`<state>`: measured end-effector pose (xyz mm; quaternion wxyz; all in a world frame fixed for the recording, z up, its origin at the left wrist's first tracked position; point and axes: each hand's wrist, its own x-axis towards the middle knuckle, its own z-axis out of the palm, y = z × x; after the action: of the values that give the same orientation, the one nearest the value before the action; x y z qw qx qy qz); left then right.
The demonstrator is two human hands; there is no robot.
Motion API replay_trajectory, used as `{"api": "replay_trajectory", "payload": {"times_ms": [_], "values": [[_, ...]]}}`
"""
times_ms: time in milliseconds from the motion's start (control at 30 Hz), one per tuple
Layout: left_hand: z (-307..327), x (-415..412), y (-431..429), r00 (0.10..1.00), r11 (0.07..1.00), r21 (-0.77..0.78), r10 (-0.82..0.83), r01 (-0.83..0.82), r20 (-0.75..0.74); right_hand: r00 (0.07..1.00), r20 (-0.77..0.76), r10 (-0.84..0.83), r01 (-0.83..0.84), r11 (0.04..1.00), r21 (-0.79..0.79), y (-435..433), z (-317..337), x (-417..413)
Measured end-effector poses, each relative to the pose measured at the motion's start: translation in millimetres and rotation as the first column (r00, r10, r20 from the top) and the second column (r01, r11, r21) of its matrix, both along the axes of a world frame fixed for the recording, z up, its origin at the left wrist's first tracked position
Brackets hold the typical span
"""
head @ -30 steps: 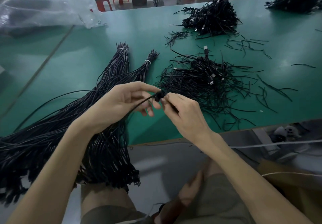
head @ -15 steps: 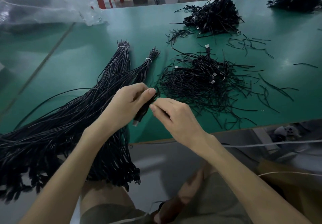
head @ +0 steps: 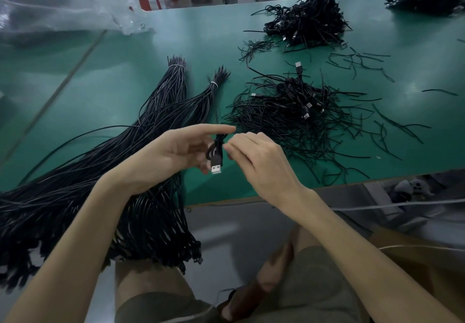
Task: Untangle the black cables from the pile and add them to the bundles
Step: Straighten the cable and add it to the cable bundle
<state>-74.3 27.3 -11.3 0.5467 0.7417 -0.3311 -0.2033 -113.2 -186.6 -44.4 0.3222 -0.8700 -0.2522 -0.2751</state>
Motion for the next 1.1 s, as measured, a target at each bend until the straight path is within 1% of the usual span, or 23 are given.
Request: {"api": "replay_trajectory", "payload": {"times_ms": [67, 167, 300, 367, 433, 500, 600, 667, 733, 800, 867, 933, 1000, 1067, 1100], "values": [[0, 0, -2, 1.0, 0.998, 0.052, 0.02, -0.02, 0.017, 1.0, -0.021, 0.006, -0.006, 1.0, 0.023, -1, -2, 1], [0, -2, -11, 0.981, 0.979, 0.118, 0.149, -0.163, 0.123, 0.999, -0.037, 0.012, -0.01, 0.998, 0.056, 1, -6, 1], [0, -2, -18, 0.898, 0.937, 0.086, 0.296, -0.34, 0.324, 1.0, -0.009, 0.017, -0.016, 0.999, 0.051, 3, -7, 0], [1, -4, -22, 0.844, 0.918, 0.079, 0.319, -0.388, 0.43, 1.0, 0.029, 0.006, -0.007, 0.999, 0.04, 3, -5, 0], [2, -6, -26, 0.815, 0.909, 0.084, 0.321, -0.407, 0.482, 0.995, 0.098, -0.012, 0.01, 1.0, 0.023, 5, -3, 1], [3, -7, -29, 0.84, 0.911, 0.078, 0.337, -0.405, 0.424, 0.981, 0.191, -0.035, 0.04, 0.999, -0.019, 7, -2, 3], [5, -4, -31, 0.906, 0.913, 0.104, 0.368, -0.395, 0.207, 0.943, 0.328, -0.05, 0.095, 0.988, -0.122, 5, -4, 5], [4, -1, -30, 0.906, 0.9, 0.104, 0.419, -0.424, 0.068, 0.922, 0.386, -0.038, 0.118, 0.975, -0.187, 5, -8, 6], [1, 1, -28, 0.899, 0.896, 0.081, 0.437, -0.436, 0.008, 0.92, 0.391, -0.042, 0.128, 0.972, -0.196, 6, -12, 6], [0, -1, -26, 0.931, 0.932, 0.011, 0.363, -0.363, -0.025, 0.934, 0.349, -0.076, 0.14, 0.977, -0.161, 5, -13, 6], [-3, -3, -22, 0.97, 0.966, -0.107, 0.23, -0.237, -0.075, 0.951, 0.29, -0.107, 0.145, 0.983, -0.111, 2, -12, 8], [-7, -3, -15, 0.99, 0.98, -0.148, 0.127, -0.136, -0.064, 0.962, 0.251, -0.105, 0.13, 0.988, -0.087, -1, -10, 9], [-12, 1, -13, 0.995, 0.989, -0.113, 0.09, -0.095, -0.041, 0.972, 0.214, -0.094, 0.113, 0.991, -0.077, -1, -12, 7], [-14, 4, -14, 0.994, 0.993, -0.037, 0.11, -0.111, -0.004, 0.98, 0.175, -0.09, 0.102, 0.993, -0.056, 0, -15, 6], [-16, 5, -15, 0.99, 0.991, 0.008, 0.135, -0.135, 0.039, 0.983, 0.163, -0.09, 0.099, 0.994, -0.045, 0, -16, 5]]}}
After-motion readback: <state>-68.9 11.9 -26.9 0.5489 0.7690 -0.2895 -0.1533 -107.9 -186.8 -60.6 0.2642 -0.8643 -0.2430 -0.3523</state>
